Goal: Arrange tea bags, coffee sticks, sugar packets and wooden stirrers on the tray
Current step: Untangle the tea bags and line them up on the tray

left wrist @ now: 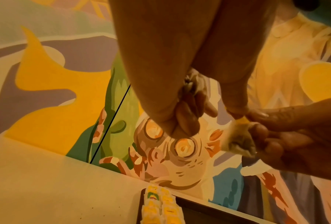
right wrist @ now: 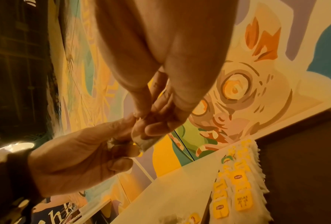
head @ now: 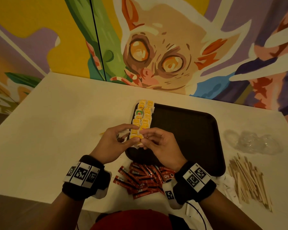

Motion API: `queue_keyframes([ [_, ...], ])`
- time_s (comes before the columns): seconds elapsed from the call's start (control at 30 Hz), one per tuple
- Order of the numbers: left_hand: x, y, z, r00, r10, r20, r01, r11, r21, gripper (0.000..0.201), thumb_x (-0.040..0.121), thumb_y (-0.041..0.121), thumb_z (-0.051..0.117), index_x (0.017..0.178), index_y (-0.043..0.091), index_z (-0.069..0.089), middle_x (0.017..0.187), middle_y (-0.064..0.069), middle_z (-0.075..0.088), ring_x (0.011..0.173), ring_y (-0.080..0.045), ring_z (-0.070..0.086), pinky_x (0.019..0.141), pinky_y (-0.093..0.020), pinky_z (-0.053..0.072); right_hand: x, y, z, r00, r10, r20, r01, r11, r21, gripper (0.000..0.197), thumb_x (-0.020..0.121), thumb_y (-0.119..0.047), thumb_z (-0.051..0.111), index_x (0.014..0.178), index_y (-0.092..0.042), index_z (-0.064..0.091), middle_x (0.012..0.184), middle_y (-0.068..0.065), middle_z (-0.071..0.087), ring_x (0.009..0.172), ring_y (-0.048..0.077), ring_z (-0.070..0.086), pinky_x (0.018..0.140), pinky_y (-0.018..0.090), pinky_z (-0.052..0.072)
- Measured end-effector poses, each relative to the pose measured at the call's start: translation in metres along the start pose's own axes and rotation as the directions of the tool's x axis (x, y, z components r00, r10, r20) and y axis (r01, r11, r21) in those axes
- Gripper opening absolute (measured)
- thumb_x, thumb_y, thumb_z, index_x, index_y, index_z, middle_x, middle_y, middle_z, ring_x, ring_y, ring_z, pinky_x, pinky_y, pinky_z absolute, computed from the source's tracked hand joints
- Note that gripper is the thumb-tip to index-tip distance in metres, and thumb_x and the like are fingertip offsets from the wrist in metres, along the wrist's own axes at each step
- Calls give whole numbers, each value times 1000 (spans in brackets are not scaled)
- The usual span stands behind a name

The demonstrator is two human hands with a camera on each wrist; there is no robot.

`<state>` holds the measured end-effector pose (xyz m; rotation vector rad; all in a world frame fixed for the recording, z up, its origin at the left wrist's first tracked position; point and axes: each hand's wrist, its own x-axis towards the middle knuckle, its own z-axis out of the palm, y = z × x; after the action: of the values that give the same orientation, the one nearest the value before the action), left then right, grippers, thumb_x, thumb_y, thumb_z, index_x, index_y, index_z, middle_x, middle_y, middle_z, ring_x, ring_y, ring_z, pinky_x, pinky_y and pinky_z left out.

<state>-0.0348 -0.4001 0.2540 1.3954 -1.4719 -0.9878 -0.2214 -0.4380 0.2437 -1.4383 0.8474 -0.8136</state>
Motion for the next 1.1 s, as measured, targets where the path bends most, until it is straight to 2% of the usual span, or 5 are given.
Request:
queue_keyframes([
  [0.3,1,-3,-5,993,9,119,-13,999,39,12,79,24,76,85,14,71,78,10,68,70,-3,61,65,-11,44,-4,-5,-8,999,-7,38,11,994,-107,31,83,-5,75,111,-17,68,93,1,72,88,17,69,88,32,57],
  [0.6,-7,-12,5,996,73,-43,-69,993,99,9,69,18,83,77,18,78,72,17,63,66,-2,58,60,-7,39,-17,4,-5,983,152,99,-153,988,10,20,94,-12,62,112,-7,70,101,8,72,81,17,70,74,26,58],
  [0.7,-13,-19,6,992,121,-42,-114,983,145,11,67,16,84,77,20,79,67,17,60,64,0,54,61,-7,38,-20,7,-3,968,215,128,-213,977,-23,19,94,-17,62,106,-8,73,97,2,74,76,13,70,71,22,57],
  [0.9,-25,-34,6,990,141,-22,-134,968,212,10,70,31,79,81,32,79,71,5,66,69,-14,59,63,-32,49,-19,15,-3,951,269,155,-268,963,-27,9,90,-11,67,97,-9,73,90,5,72,76,12,69,71,22,56],
  [1.1,-31,-34,8,991,127,-30,-114,954,278,10,73,39,74,81,33,76,74,12,63,71,-8,59,60,-21,48,-17,18,2,955,270,125,-266,963,-50,8,94,-13,63,95,-5,67,91,9,69,81,15,66,70,24,56],
])
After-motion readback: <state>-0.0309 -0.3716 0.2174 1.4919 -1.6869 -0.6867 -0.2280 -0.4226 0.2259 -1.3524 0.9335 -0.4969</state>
